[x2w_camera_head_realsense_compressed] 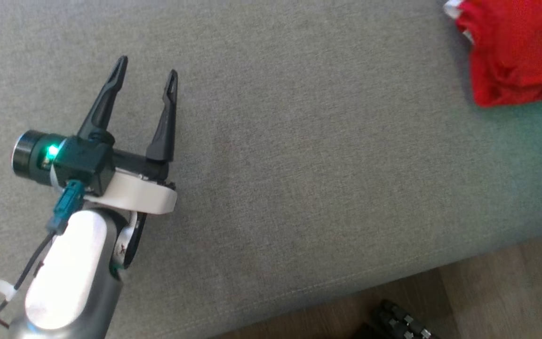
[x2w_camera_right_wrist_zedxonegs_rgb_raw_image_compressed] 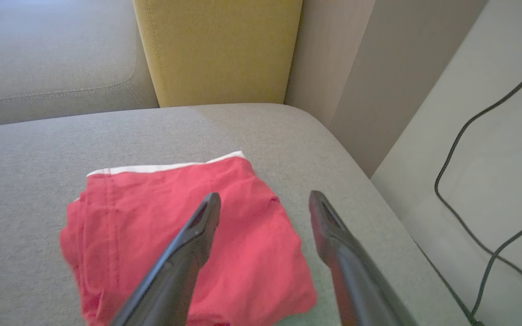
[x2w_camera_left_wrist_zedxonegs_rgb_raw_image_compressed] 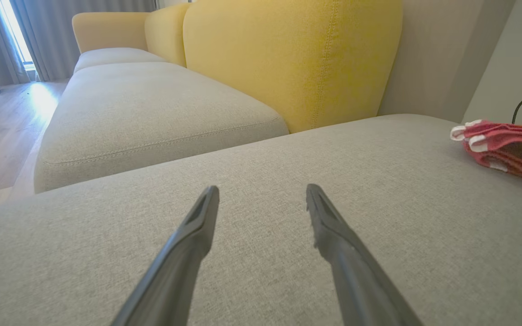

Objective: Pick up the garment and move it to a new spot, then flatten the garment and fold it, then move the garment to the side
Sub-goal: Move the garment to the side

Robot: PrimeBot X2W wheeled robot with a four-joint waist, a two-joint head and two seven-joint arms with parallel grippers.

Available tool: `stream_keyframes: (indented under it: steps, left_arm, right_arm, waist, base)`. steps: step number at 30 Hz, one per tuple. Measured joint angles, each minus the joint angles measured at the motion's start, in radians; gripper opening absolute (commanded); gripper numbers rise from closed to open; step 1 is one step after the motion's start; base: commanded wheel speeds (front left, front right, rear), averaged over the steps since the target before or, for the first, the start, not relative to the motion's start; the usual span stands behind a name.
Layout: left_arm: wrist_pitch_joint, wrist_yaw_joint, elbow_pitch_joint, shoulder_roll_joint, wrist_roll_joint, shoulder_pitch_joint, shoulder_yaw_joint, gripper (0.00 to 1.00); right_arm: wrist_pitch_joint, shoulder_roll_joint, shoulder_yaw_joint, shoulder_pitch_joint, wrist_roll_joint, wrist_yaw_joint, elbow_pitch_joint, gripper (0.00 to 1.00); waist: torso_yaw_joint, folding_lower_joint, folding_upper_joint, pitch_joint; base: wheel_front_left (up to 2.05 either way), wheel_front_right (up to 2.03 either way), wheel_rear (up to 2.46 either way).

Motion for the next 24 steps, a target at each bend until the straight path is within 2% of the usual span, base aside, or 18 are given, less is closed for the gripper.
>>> stream_keyframes:
  steps: [6, 10, 14, 17, 24]
  left_arm:
    - [-0.001, 0.016, 0.017, -0.001, -0.019, 0.033, 0.001, 1.0]
    - [-0.003, 0.03, 0.029, -0.007, -0.04, 0.086, 0.003, 1.0]
    - [-0.011, 0.046, 0.046, -0.019, -0.061, 0.128, 0.006, 1.0]
    - [-0.014, 0.06, 0.049, -0.03, -0.072, 0.156, 0.008, 1.0]
    - [-0.024, 0.08, 0.055, -0.033, -0.091, 0.194, 0.033, 1.0]
  right_arm:
    - [-0.021, 0.123, -0.046, 0.102, -0.048, 0.0, -0.151, 1.0]
    - [-0.043, 0.221, -0.047, 0.167, -0.082, 0.0, -0.253, 1.0]
    - [-0.067, 0.307, -0.026, 0.25, -0.111, 0.0, -0.304, 1.0]
    - [-0.086, 0.341, 0.016, 0.296, -0.122, 0.0, -0.311, 1.0]
    - [-0.134, 0.362, 0.109, 0.321, -0.122, 0.0, -0.298, 1.0]
  waist:
    - [-0.005, 0.0, 0.0, -0.057]
    - [0.0, 0.0, 0.0, -0.106]
    - [0.016, 0.0, 0.0, -0.157]
    - [0.041, 0.0, 0.0, -0.188]
    - [0.108, 0.0, 0.0, -0.235]
  base:
    - [0.0, 0.0, 0.0]
    - [0.0, 0.0, 0.0]
    - [0.0, 0.0, 0.0]
    - [0.0, 0.0, 0.0]
    - [0.0, 0.0, 0.0]
